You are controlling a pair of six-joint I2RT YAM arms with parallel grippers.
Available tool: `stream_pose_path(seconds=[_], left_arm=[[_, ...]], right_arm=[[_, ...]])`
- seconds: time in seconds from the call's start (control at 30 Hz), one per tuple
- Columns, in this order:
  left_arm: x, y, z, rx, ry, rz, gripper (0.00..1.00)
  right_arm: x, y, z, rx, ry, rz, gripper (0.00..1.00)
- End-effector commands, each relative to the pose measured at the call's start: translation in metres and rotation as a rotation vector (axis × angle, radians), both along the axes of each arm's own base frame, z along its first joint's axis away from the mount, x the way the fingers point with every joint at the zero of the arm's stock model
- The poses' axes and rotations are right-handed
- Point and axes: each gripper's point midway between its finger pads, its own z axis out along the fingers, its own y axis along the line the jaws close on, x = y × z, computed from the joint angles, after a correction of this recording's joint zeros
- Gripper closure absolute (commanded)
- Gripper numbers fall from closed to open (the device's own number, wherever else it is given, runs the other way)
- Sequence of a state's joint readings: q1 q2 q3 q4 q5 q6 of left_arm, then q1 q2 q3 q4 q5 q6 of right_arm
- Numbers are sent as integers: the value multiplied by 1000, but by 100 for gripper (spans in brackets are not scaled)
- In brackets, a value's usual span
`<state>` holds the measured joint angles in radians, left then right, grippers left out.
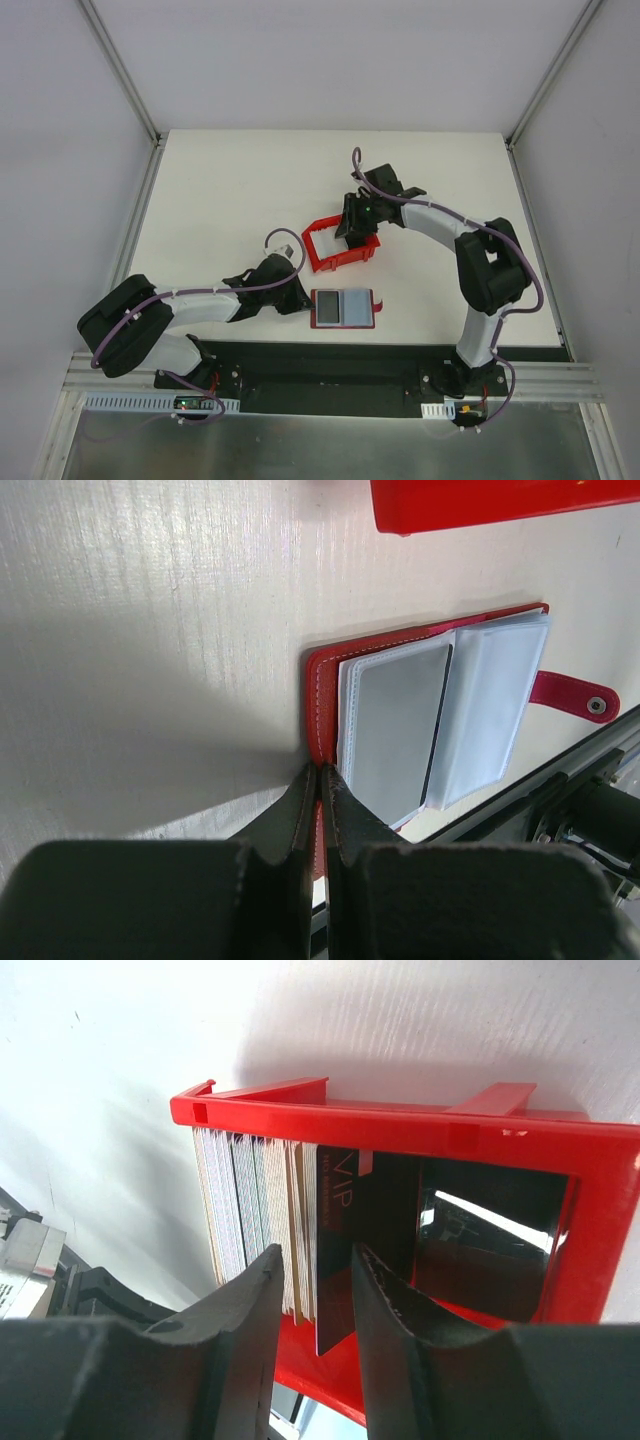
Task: Put the credit cards into the card holder
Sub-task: Pick up the credit card from the storage box.
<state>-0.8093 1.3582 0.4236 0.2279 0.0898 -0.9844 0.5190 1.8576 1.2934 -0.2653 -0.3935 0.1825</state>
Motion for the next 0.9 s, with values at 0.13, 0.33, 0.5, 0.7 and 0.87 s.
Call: stream_pose_path(seconds=[0.13,0.33,0.5,0.7,0.87], left_arm=[[-17,30,-30,139,78,-3,100],[-18,30,-31,141,80,-5,100],[-18,30,-31,141,81,-4,100],[-17,29,-31,140,81,-5,100],[-17,29,-30,137,80,-2,100]], right_arm=[[2,5,28,61,-49,8,73],[6,1,30,55,-58,-7,83],[17,-9,40,11,-115,-36,90],[26,-20,49,-60,-176,-50,99],[30,-31,76,-74,-272,-78,100]])
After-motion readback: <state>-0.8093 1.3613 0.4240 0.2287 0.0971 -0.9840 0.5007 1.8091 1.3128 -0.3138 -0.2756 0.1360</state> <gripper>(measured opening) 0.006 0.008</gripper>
